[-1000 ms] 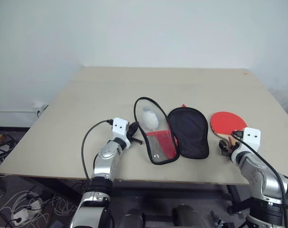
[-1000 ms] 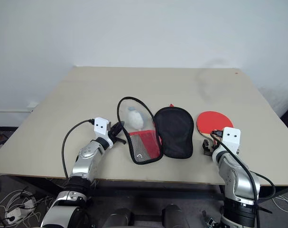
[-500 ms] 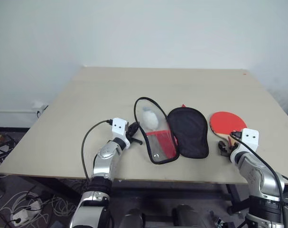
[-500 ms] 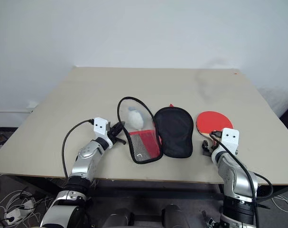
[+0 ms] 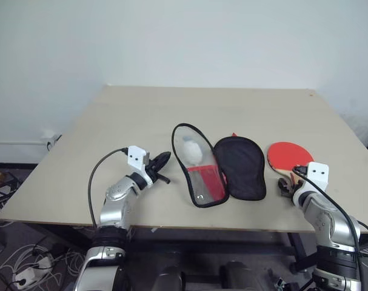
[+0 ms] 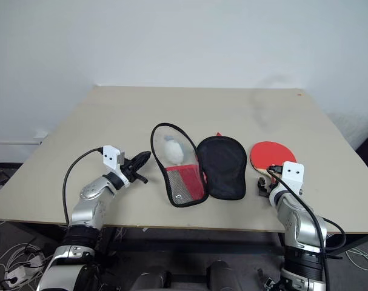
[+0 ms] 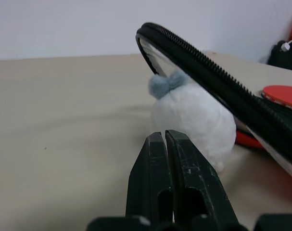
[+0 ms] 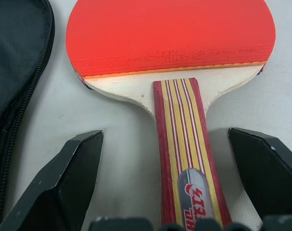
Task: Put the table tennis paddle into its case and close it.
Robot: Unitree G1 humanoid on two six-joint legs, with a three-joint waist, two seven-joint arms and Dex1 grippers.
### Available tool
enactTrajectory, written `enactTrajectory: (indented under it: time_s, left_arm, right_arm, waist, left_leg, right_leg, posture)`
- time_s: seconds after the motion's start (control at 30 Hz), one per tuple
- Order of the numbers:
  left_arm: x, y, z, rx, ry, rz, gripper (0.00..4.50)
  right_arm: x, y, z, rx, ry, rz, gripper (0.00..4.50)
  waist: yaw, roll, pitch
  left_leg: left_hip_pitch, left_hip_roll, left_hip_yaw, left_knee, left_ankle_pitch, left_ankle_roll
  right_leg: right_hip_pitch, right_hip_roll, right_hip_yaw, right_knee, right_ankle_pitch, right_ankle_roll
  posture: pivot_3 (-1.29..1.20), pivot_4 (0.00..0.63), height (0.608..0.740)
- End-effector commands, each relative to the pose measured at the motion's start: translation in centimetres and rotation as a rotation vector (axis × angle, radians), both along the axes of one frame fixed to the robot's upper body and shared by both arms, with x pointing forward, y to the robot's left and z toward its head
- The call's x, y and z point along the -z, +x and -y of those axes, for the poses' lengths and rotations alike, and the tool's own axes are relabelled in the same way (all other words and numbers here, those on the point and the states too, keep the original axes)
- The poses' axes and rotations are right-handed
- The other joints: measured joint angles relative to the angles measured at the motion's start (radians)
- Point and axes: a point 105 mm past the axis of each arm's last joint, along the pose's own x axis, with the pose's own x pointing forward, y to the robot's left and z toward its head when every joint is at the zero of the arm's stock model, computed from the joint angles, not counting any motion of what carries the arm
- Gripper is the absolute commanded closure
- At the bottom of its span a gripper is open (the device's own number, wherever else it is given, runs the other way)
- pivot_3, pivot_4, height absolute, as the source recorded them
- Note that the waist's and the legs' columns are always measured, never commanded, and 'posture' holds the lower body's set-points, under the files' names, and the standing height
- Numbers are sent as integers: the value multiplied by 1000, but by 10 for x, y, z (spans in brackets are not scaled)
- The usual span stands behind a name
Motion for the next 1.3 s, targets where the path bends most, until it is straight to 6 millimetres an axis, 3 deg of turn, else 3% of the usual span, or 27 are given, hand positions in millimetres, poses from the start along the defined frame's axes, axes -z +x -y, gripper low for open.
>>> enactTrajectory:
  time_s: [0.03,0.4,0.53,1.0,1.13,1.3]
  left_arm:
    - [-21,1,-2,25,5,64,4500]
    - [-22,-14,4,153,21,37,4500]
    - [-22,-16,7,171,23,33,4500]
    - [-16,-16,11,166,44,27,4500]
    - [-13,-15,14,163,57,22,4500]
    - [-11,-13,16,158,61,24,4500]
  right_arm:
    - [-1,5,0,-3,0,5,16]
    - [0,12,-4,-9,0,10,16]
    - [0,13,-4,-9,-2,10,16]
    - [0,16,-10,-30,14,18,16]
    - [-3,19,-11,-36,23,29,743]
    - [-5,19,-12,-39,33,37,2069]
  waist:
    - [0,0,0]
    - [-6,0,0]
    - [-5,3,0]
    - [-6,2,0]
    - [-7,2,0]
    - [-7,2,0]
  left_leg:
    - [0,0,0,0,0,0]
    - [-2,4,1,1,0,-1]
    - [-4,9,1,-3,0,-1]
    - [-3,10,8,-2,0,-1]
    - [-3,12,10,-2,0,-1]
    - [-3,13,13,-2,0,0]
  right_leg:
    - [0,0,0,-1,0,0]
    - [-1,-1,-5,-5,0,0]
    - [-1,-1,-11,-16,0,0]
    - [-2,-1,-9,-17,0,0]
    - [-3,-1,-8,-17,0,0]
    - [-4,-2,-8,-19,0,0]
  posture:
    - [0,0,740]
    - [0,0,740]
    - [0,0,740]
    - [0,0,740]
    - [0,0,740]
    - [0,0,740]
